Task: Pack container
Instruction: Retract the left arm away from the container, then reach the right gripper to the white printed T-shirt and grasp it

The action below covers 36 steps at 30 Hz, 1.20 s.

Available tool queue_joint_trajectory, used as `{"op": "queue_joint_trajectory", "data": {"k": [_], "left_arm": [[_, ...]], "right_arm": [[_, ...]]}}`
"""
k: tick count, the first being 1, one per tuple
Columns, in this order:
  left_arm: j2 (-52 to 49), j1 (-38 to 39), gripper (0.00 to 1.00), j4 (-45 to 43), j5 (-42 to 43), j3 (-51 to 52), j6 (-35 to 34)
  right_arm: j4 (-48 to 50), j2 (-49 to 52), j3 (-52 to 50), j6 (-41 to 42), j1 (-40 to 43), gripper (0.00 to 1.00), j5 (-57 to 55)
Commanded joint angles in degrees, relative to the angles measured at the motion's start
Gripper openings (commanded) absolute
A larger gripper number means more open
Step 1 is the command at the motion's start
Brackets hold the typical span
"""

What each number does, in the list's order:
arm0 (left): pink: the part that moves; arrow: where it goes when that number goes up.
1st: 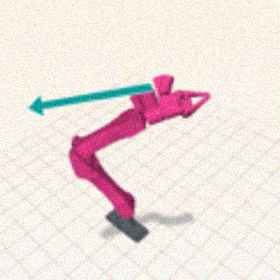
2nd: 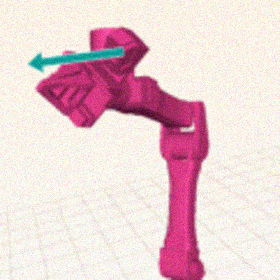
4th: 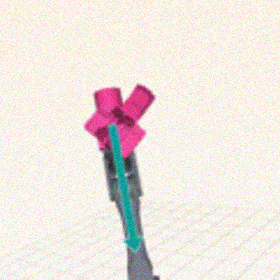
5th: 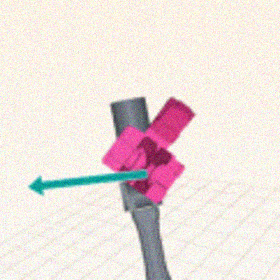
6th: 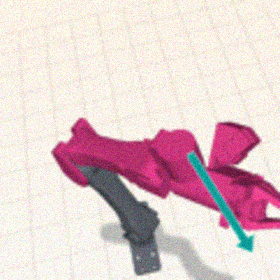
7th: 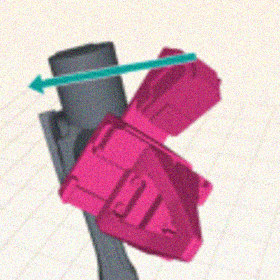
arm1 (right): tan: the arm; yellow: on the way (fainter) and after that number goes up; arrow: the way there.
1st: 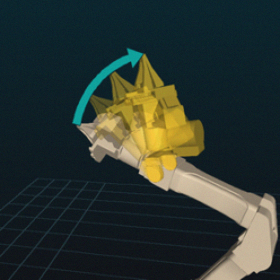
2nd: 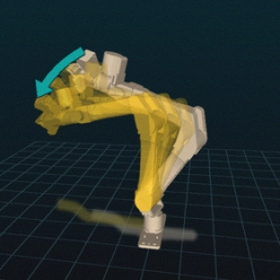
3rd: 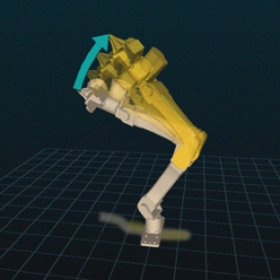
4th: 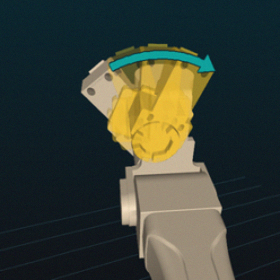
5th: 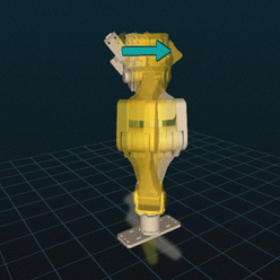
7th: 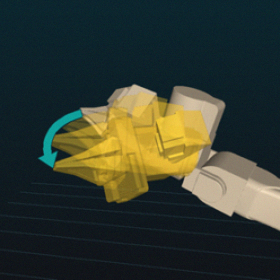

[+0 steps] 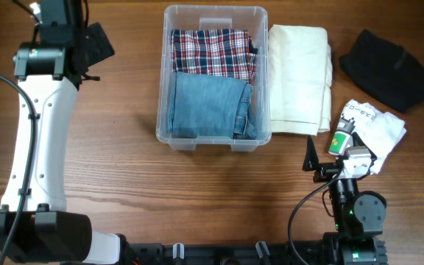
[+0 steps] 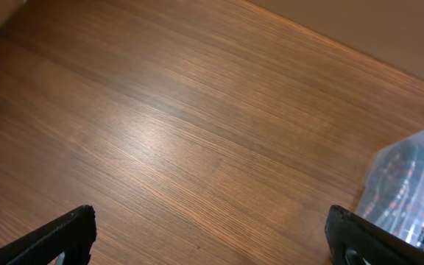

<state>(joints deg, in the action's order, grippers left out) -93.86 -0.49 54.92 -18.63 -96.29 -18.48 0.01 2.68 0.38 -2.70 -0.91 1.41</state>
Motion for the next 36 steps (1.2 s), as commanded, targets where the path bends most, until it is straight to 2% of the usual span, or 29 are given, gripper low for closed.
{"op": "queue_joint_trajectory", "data": {"k": [1, 5, 7, 9, 12, 17, 21, 24, 27, 30, 32, 36], "left_arm": [[0.0, -0.4, 1.0, 0.0, -0.7, 0.1, 0.3], [0.0, -0.4, 1.0, 0.0, -0.7, 0.1, 0.3], [0.0, -0.4, 1.0, 0.0, -0.7, 0.1, 0.3], [0.0, -0.4, 1.0, 0.0, -0.7, 0.1, 0.3], [0.0, -0.4, 1.0, 0.0, -0.7, 0.1, 0.3], [0.0, -0.4, 1.0, 0.0, -0.7, 0.1, 0.3], [0.0, -0.4, 1.0, 0.0, -0.7, 0.1, 0.3], [0.0, -0.4, 1.0, 0.0, -0.7, 0.1, 0.3], [0.0, -0.4, 1.0, 0.0, -0.7, 0.1, 0.3], [0.0, -0.4, 1.0, 0.0, -0.7, 0.1, 0.3], [0.0, -0.4, 1.0, 0.0, -0.7, 0.1, 0.3], [0.0, -0.4, 1.0, 0.0, -0.7, 0.1, 0.3]], "right_arm": [[0.3, -0.1, -0.1, 0.3, 0.2, 1.0, -0.5], [0.5, -0.1, 0.0, 7.5, 0.2, 1.0, -0.3], [-0.9, -0.1, 1.1, 14.0, 0.2, 1.0, -1.9], [-7.1, 0.1, 3.9, 23.1, 0.3, 1.0, -6.3], [-13.8, 2.0, 8.7, 26.8, 0.3, 1.0, -10.3], [-23.7, 14.1, 26.4, 24.9, 3.7, 1.0, -9.9], [-34.4, 32.4, 43.2, 14.2, 9.6, 1.0, -7.4], [-40.5, 47.7, 52.3, 9.4, 18.2, 1.0, 1.7], [-44.3, 60.8, 57.0, 8.9, 29.4, 1.0, 10.8], [-45.9, 70.2, 57.9, 9.0, 39.2, 1.0, 14.5], [-44.6, 74.0, 57.9, 9.3, 42.8, 1.0, 17.8], [-40.2, 79.8, 57.9, 9.3, 46.1, 1.0, 15.5]]}}
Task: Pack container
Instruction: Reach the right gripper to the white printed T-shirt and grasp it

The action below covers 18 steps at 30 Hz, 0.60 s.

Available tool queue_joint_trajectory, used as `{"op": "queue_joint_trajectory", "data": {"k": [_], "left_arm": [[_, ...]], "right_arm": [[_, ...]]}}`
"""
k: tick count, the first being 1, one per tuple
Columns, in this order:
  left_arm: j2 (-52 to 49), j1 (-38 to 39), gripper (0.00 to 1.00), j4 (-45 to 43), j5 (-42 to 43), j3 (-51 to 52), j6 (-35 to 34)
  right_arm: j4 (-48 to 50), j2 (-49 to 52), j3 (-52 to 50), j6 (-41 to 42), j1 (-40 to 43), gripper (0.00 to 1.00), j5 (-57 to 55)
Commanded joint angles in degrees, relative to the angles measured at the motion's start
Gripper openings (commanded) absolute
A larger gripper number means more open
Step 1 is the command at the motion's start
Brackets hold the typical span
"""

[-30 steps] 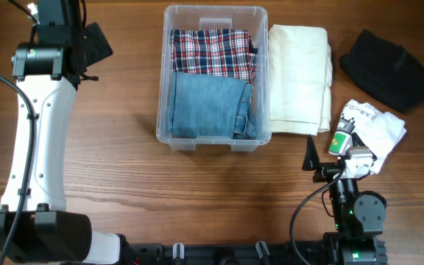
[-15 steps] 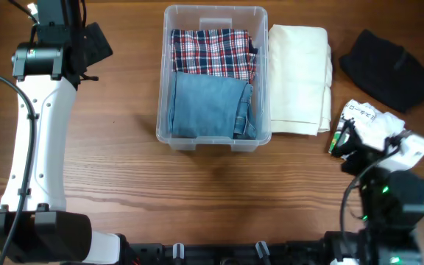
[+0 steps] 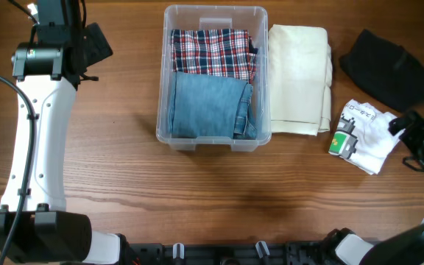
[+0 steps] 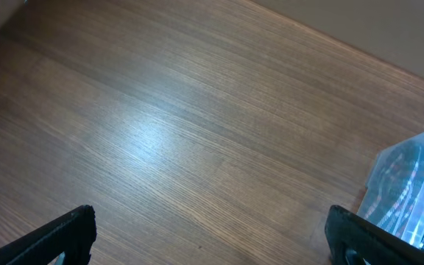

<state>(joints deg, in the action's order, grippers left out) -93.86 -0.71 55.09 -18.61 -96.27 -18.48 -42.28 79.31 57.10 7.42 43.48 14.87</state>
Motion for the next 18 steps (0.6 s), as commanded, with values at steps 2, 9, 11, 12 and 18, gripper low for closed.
{"op": "queue_joint_trajectory", "data": {"k": [2, 9, 11, 12, 18], "left_arm": [[0.0, -0.2, 1.0, -0.1, -0.7, 0.0, 0.3], [0.0, -0.2, 1.0, -0.1, -0.7, 0.0, 0.3], [0.0, -0.2, 1.0, -0.1, -0.7, 0.0, 0.3], [0.0, -0.2, 1.0, -0.1, -0.7, 0.0, 0.3], [0.0, -0.2, 1.0, -0.1, -0.7, 0.0, 0.3]], "right_arm": [[3.3, 5.0, 1.2, -1.0, 1.8, 1.0, 1.3], [5.4, 10.9, 1.0, -1.5, 1.7, 1.0, 0.4], [5.9, 13.2, 0.9, -1.5, 1.7, 1.0, 0.4], [6.1, 14.3, 0.9, -1.4, 1.7, 1.0, 0.5], [6.4, 21.0, 0.9, -1.0, 1.4, 0.99, 1.9]]}}
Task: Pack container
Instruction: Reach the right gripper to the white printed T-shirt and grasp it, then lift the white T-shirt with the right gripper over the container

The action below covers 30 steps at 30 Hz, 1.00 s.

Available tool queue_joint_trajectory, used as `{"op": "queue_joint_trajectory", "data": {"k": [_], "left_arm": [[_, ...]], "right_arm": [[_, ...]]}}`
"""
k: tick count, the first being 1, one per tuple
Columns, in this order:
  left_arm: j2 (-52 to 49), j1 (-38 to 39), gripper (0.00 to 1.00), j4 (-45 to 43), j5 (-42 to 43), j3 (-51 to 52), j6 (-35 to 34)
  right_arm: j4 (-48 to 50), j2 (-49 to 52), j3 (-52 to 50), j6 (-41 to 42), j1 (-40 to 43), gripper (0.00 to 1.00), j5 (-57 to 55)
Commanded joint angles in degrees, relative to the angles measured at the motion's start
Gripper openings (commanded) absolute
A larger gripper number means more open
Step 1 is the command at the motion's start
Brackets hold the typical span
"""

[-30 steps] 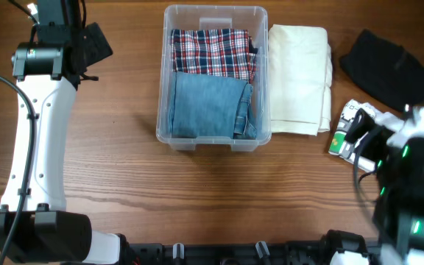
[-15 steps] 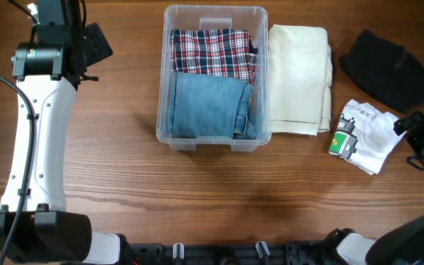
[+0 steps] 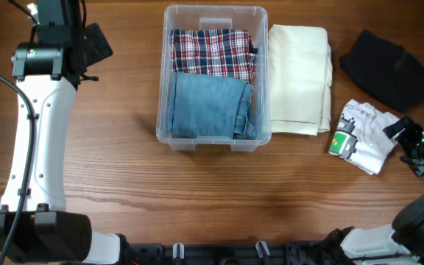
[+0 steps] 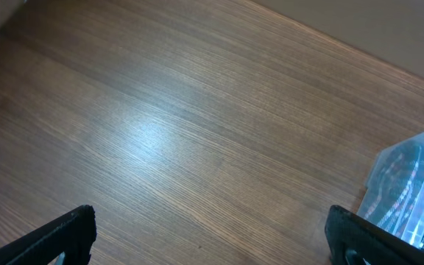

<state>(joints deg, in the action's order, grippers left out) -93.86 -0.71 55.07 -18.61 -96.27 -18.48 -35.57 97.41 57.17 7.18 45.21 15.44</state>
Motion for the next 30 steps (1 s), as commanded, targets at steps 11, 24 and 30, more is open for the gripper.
{"op": "queue_joint_trajectory", "data": {"k": [11, 24, 30], "left_arm": [[0.0, -0.2, 1.0, -0.1, -0.7, 0.0, 0.3], [0.0, -0.2, 1.0, -0.1, -0.7, 0.0, 0.3], [0.0, -0.2, 1.0, -0.1, -0.7, 0.0, 0.3]], "right_arm": [[1.3, 7.1, 0.9, -0.7, -8.9, 0.65, -5.2], [0.2, 1.7, 1.8, 5.3, -9.1, 0.22, -7.1], [-0.8, -12.3, 3.5, 5.4, -9.2, 0.12, -2.6]]}}
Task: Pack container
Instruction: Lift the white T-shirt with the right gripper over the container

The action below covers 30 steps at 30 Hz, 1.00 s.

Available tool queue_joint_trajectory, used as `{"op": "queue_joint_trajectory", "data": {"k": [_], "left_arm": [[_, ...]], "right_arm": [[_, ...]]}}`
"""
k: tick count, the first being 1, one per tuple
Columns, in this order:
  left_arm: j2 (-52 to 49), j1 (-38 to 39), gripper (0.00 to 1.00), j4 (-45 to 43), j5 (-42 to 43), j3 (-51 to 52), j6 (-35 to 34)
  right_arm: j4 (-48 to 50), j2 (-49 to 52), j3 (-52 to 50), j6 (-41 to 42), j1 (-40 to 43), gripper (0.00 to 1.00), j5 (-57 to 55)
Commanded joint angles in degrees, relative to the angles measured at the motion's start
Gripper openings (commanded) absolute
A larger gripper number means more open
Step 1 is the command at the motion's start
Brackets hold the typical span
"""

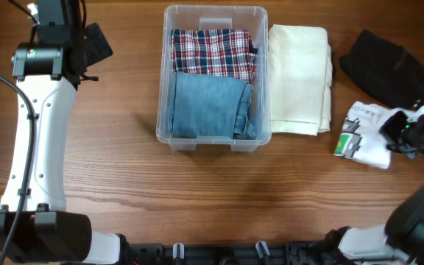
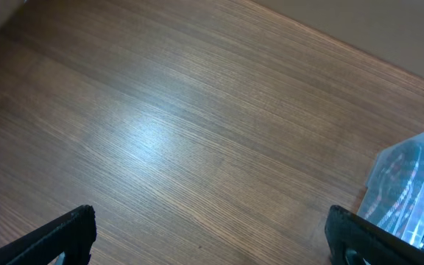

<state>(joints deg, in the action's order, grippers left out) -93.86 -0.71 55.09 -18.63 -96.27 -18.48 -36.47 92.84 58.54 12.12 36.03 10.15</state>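
A clear plastic container (image 1: 164,110) stands mid-table and holds a folded plaid shirt (image 1: 212,51) and folded jeans (image 1: 208,107). A folded cream cloth (image 1: 299,70) lies against its right side. Further right are a black garment (image 1: 385,66) and a white garment (image 1: 366,136) with a printed tag. My right gripper (image 1: 405,130) sits on the white garment's right edge; its jaws are too small to read. My left gripper (image 2: 208,243) is open above bare wood, left of the container (image 2: 414,191).
The left arm (image 1: 39,125) stretches along the table's left side, its wrist at the far left corner. The right arm enters from the right table edge. Bare wood (image 1: 219,191) runs in front of the container.
My right gripper has moved slightly up and left onto the white garment's right edge. The garment's outline has bunched a little there. The left arm has not moved.
My right arm first stood at the front of the table, just left of the white garment. Then it was out at the right table edge, then closer to the garment, and now it is at the garment's edge. The left gripper stayed open over the wood throughout.
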Motion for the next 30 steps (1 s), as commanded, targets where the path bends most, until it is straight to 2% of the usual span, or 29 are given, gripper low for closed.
{"op": "queue_joint_trajectory", "data": {"k": [1, 8, 13, 16, 18, 20, 26, 30], "left_arm": [[0.0, -0.2, 1.0, -0.1, -0.7, 0.0, 0.3], [0.0, -0.2, 1.0, -0.1, -0.7, 0.0, 0.3], [0.0, -0.2, 1.0, -0.1, -0.7, 0.0, 0.3], [0.0, -0.2, 1.0, -0.1, -0.7, 0.0, 0.3], [0.0, -0.2, 1.0, -0.1, -0.7, 0.0, 0.3], [0.0, -0.2, 1.0, -0.1, -0.7, 0.0, 0.3], [0.0, -0.2, 1.0, -0.1, -0.7, 0.0, 0.3], [0.0, -0.2, 1.0, -0.1, -0.7, 0.0, 0.3]], "right_arm": [[0.0, -10.4, 2.4, 0.4, 0.0, 0.12, 5.3], [-0.6, -24.2, 6.3, 0.9, -5.2, 0.04, 19.8], [-1.3, -24.7, 16.1, 3.8, -22.3, 0.04, 15.7], [1.0, -22.4, 21.3, 6.6, -35.0, 0.04, 8.3], [6.1, -19.0, 22.9, 8.0, -44.7, 0.04, 1.5], [10.4, -15.5, 22.9, 8.3, -49.9, 0.05, -1.8], [24.8, 0.2, 22.9, 10.2, -56.4, 0.05, -2.0], [31.9, 6.4, 22.9, 17.0, -57.8, 0.04, -1.4]]}}
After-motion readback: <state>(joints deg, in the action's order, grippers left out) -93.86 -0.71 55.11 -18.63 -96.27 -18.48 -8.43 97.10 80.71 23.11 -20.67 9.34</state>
